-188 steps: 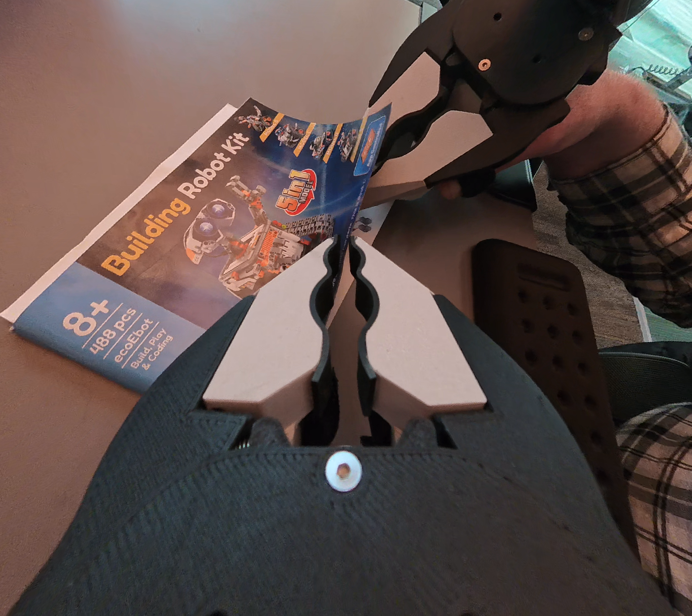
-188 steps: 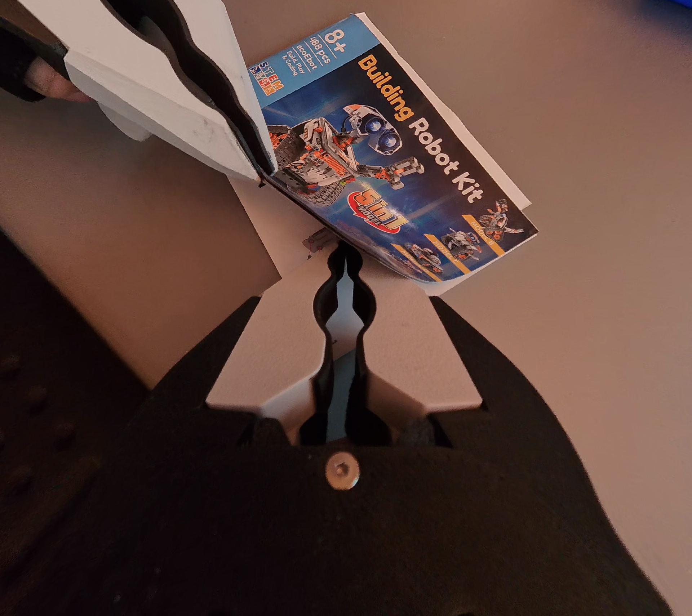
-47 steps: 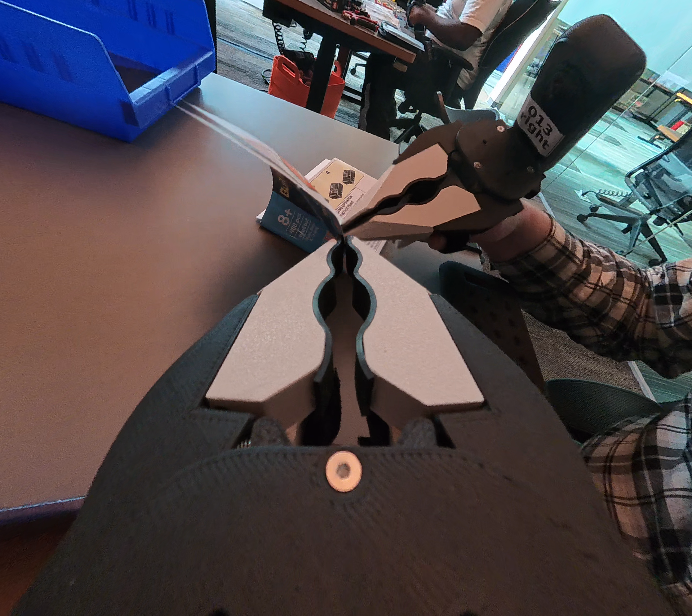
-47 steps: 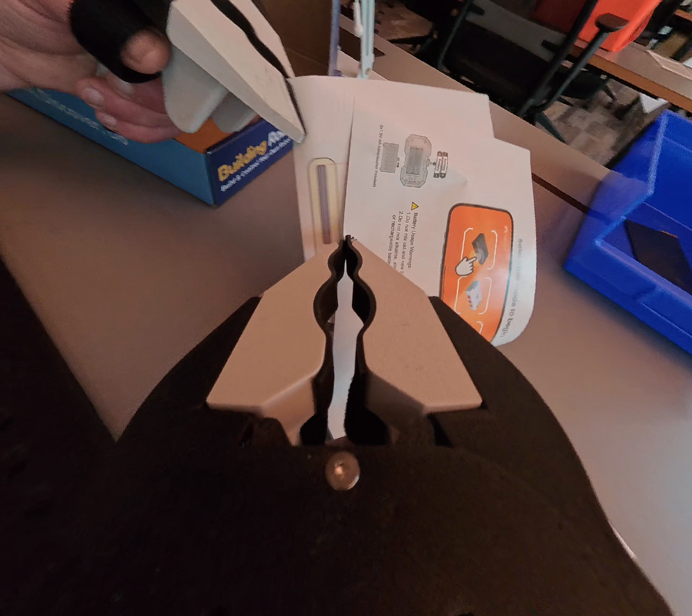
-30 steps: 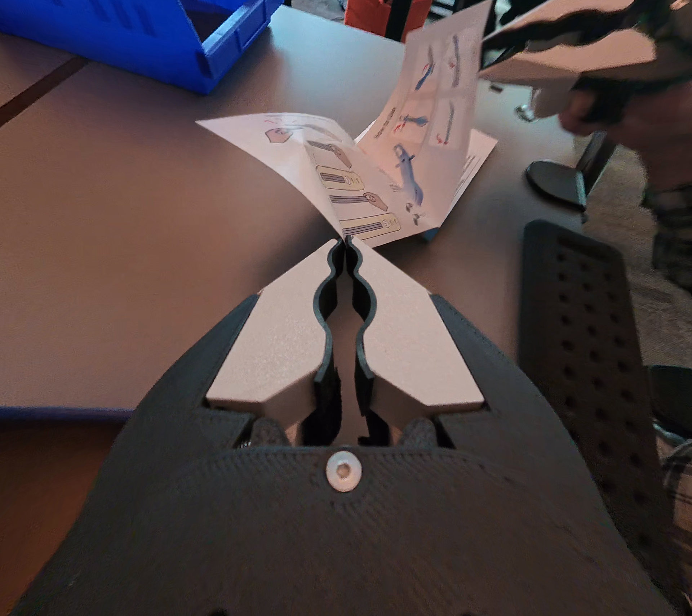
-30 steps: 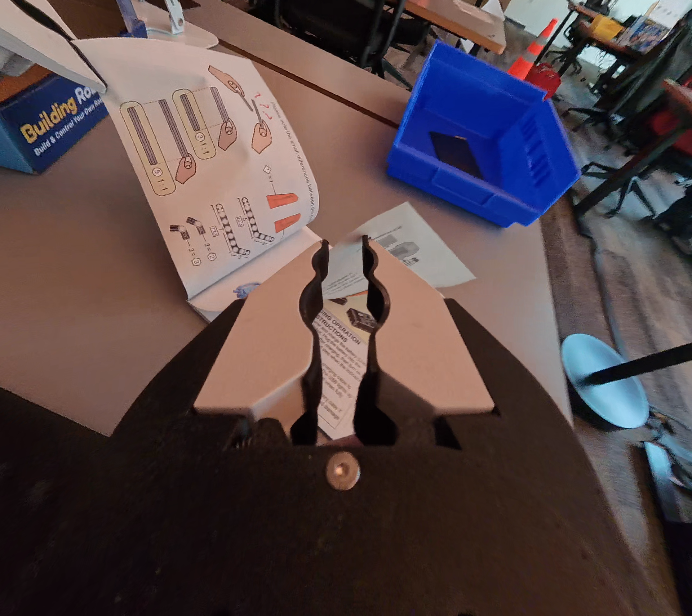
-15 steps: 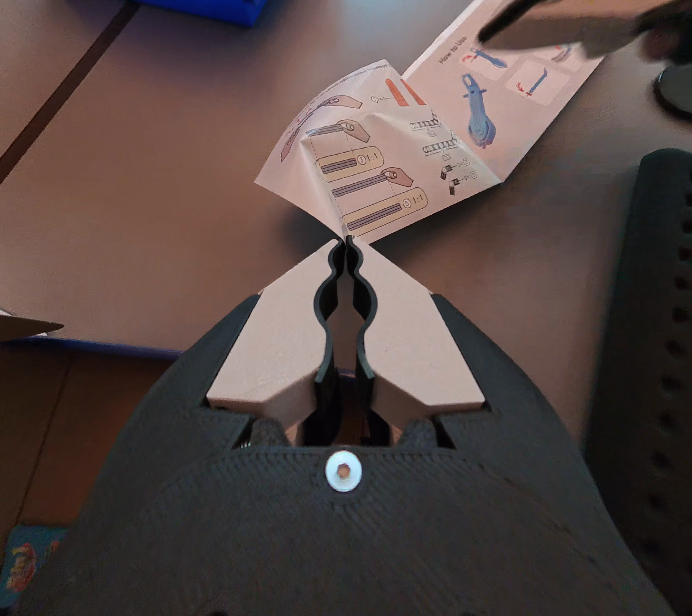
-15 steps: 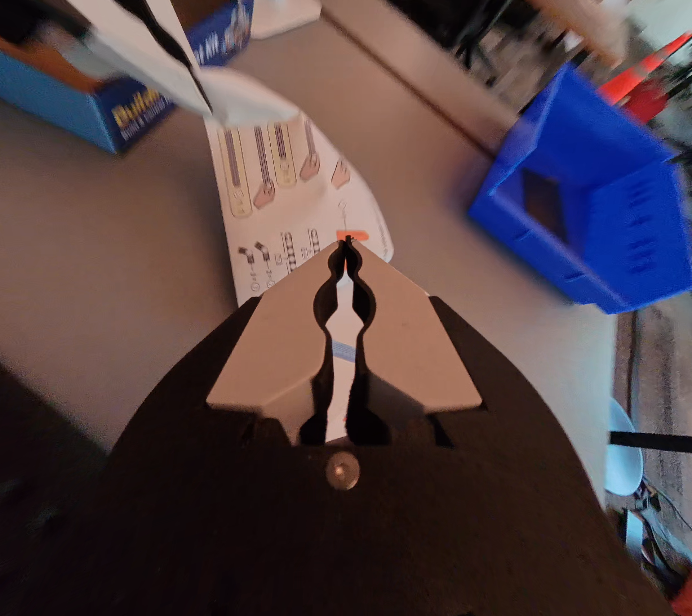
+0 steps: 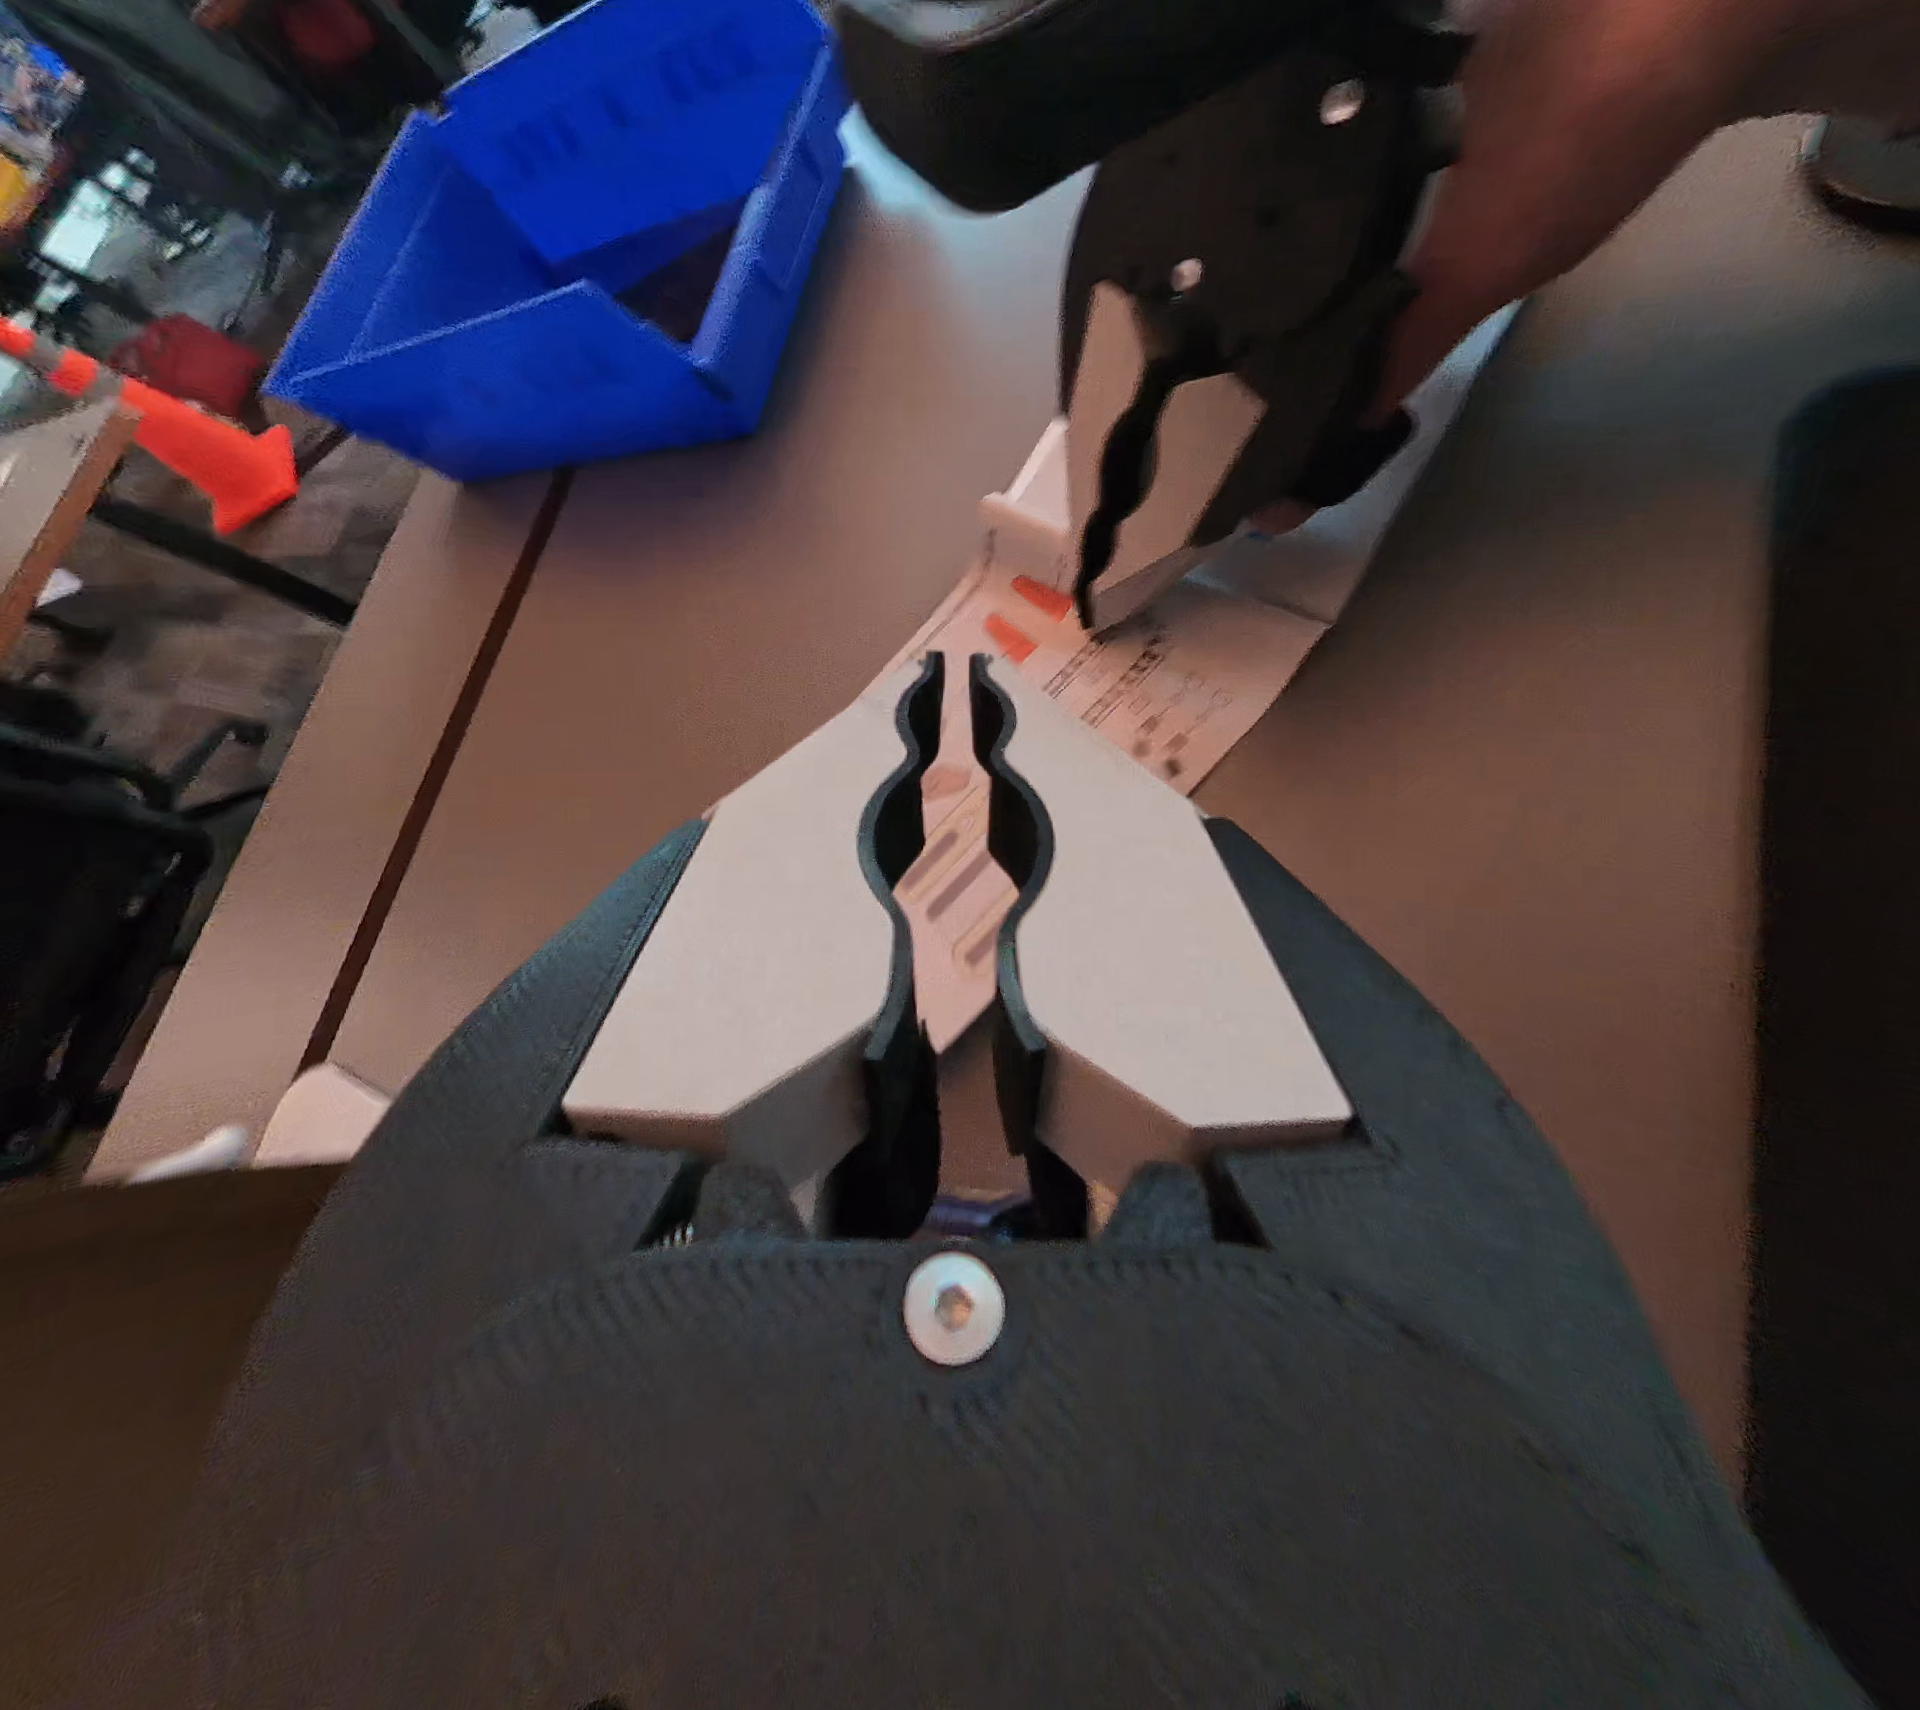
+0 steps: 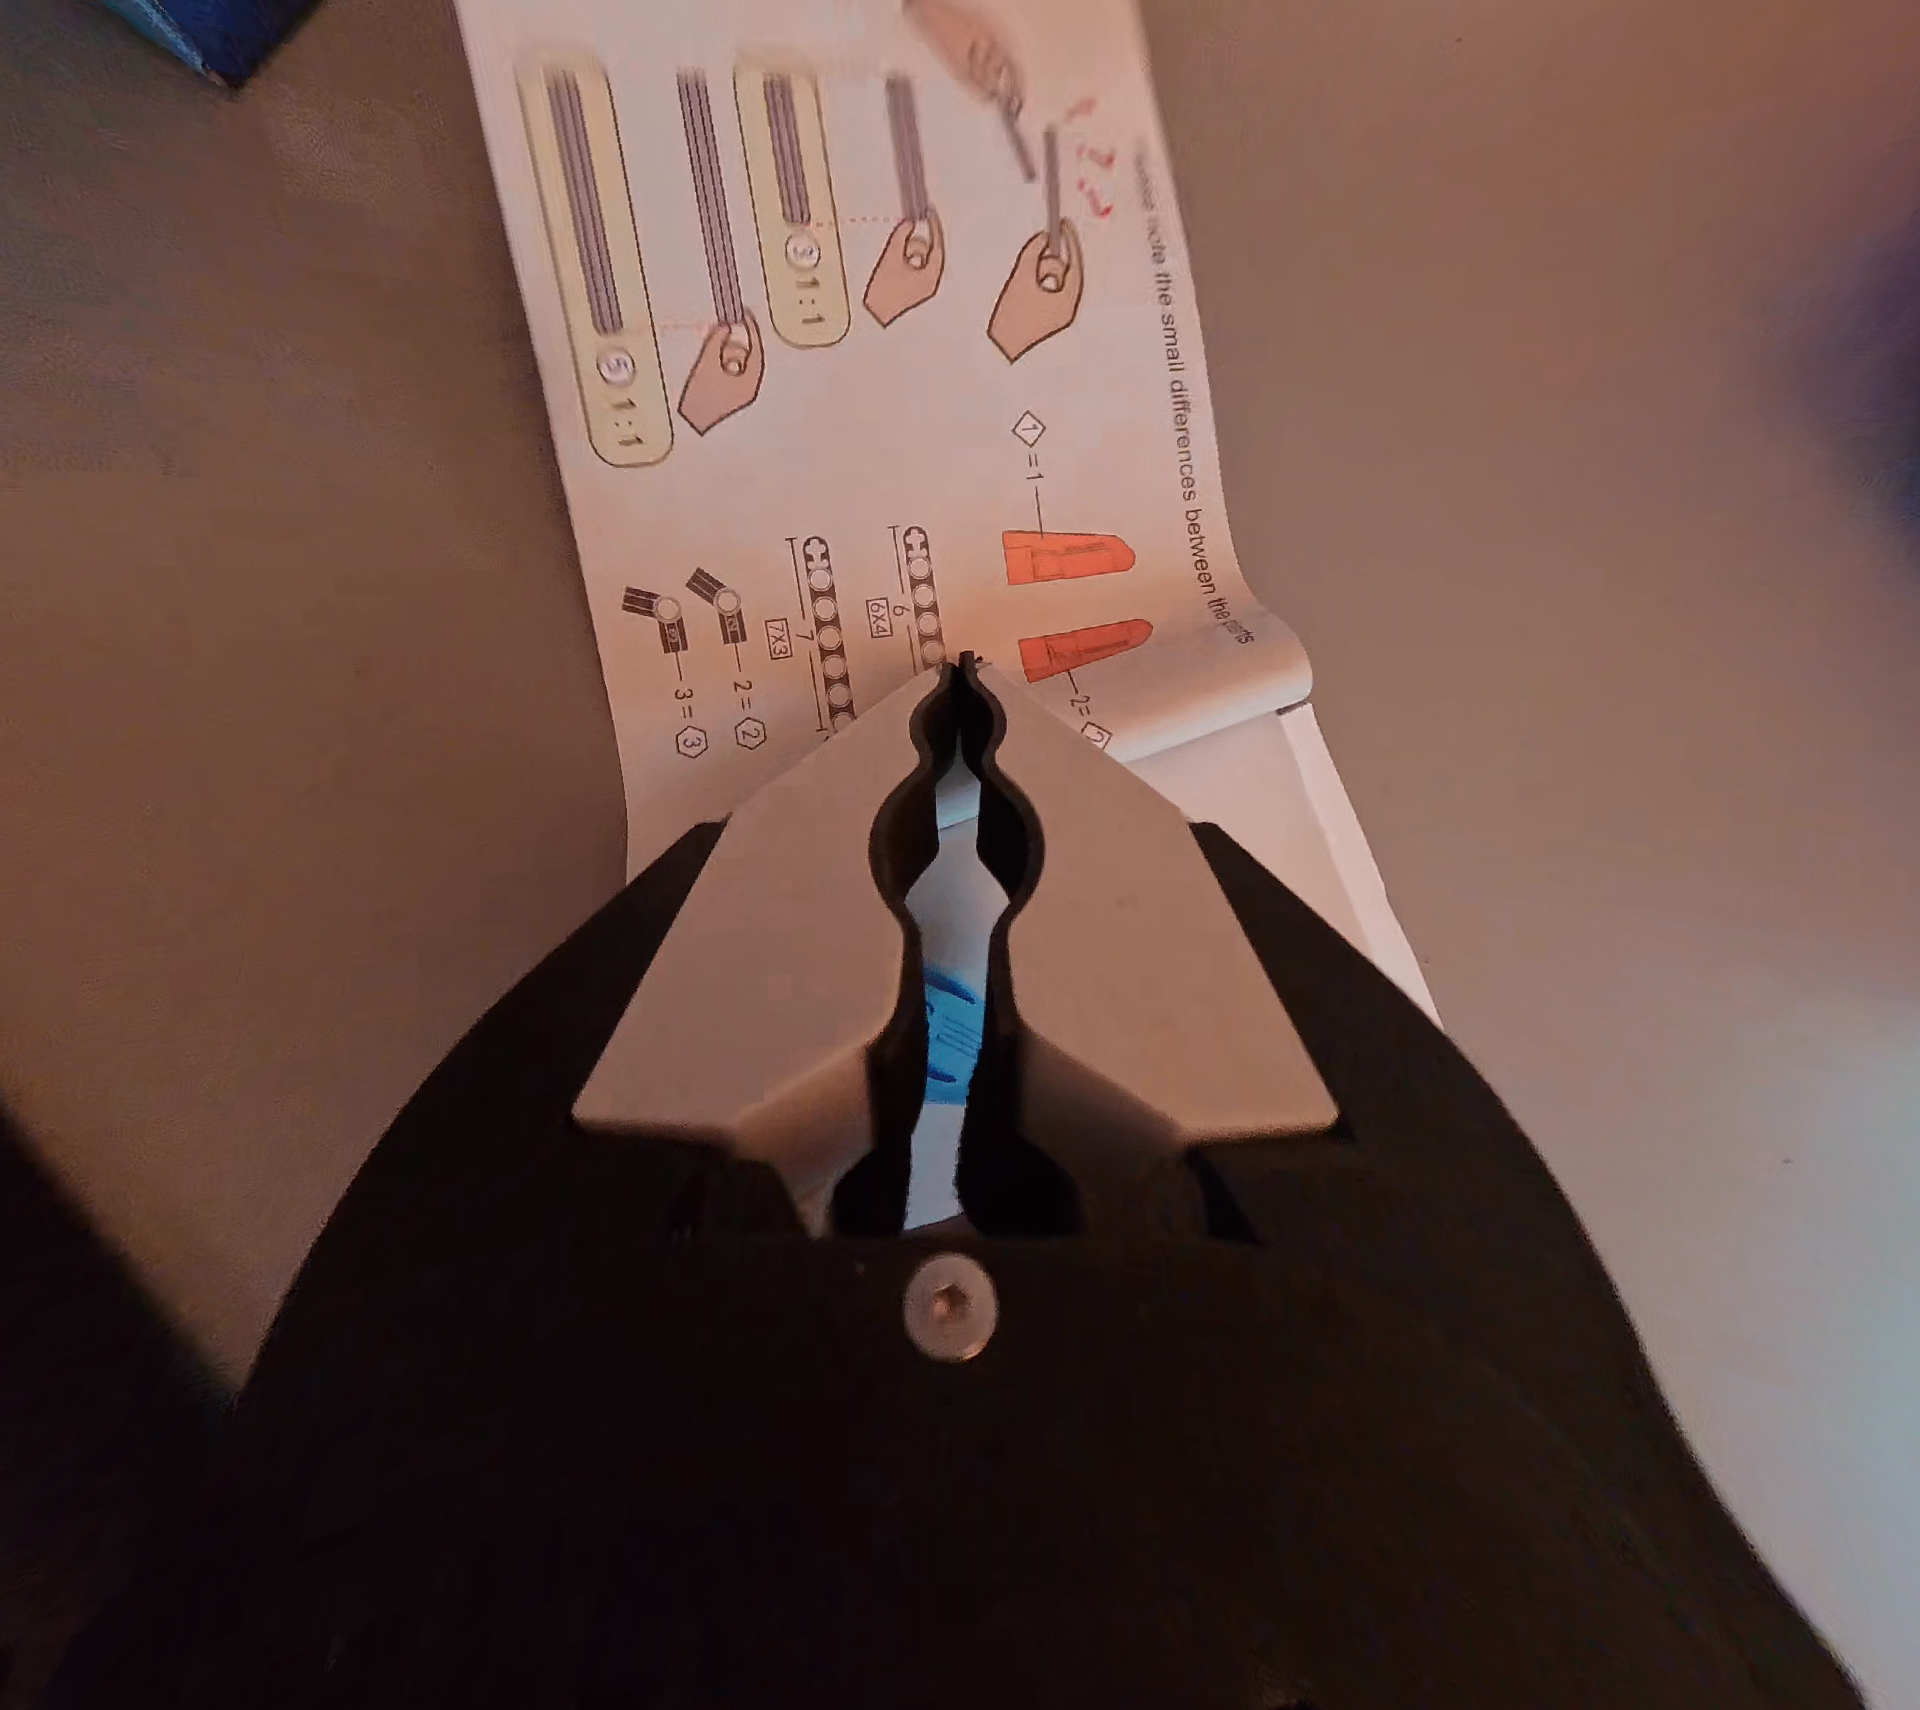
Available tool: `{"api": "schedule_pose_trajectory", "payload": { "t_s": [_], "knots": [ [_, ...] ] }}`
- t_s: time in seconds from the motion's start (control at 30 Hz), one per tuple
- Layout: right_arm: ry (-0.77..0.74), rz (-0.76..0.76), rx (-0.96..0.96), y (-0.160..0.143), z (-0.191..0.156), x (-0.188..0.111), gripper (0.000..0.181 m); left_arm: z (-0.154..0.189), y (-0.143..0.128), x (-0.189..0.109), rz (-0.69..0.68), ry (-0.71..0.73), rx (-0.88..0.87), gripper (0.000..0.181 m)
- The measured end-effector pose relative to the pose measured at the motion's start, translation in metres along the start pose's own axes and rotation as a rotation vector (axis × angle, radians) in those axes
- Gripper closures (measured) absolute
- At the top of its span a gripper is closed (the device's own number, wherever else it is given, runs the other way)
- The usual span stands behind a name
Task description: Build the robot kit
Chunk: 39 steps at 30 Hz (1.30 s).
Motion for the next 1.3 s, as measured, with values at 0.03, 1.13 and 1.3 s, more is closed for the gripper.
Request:
{"api": "schedule_pose_trajectory", "payload": {
  "t_s": [0.03, 1.13, 1.3],
  "knots": [
    [0.008, 0.008, 0.005, 0.000, 0.000, 0.000, 0.181, 0.011, 0.004, 0.006, 0.004, -0.045, 0.010, 0.180],
    [-0.020, -0.014, -0.033, 0.002, 0.030, 0.005, 0.181, 0.076, -0.022, 0.092, -0.212, -0.241, 0.030, 0.181],
    [0.055, -0.006, 0.060, 0.001, 0.037, 0.006, 0.181, 0.076, -0.023, 0.091, -0.218, -0.245, 0.030, 0.181]
  ]
}}
Point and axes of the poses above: each gripper's, where its closed fingertips meet, x out along the fingers, y out of its top, z = x × y across the jaws, the point moved 8 cm from there along -x, back along the fingers, and after that the axes turned 4 degrees about z, right-handed, at the moved point
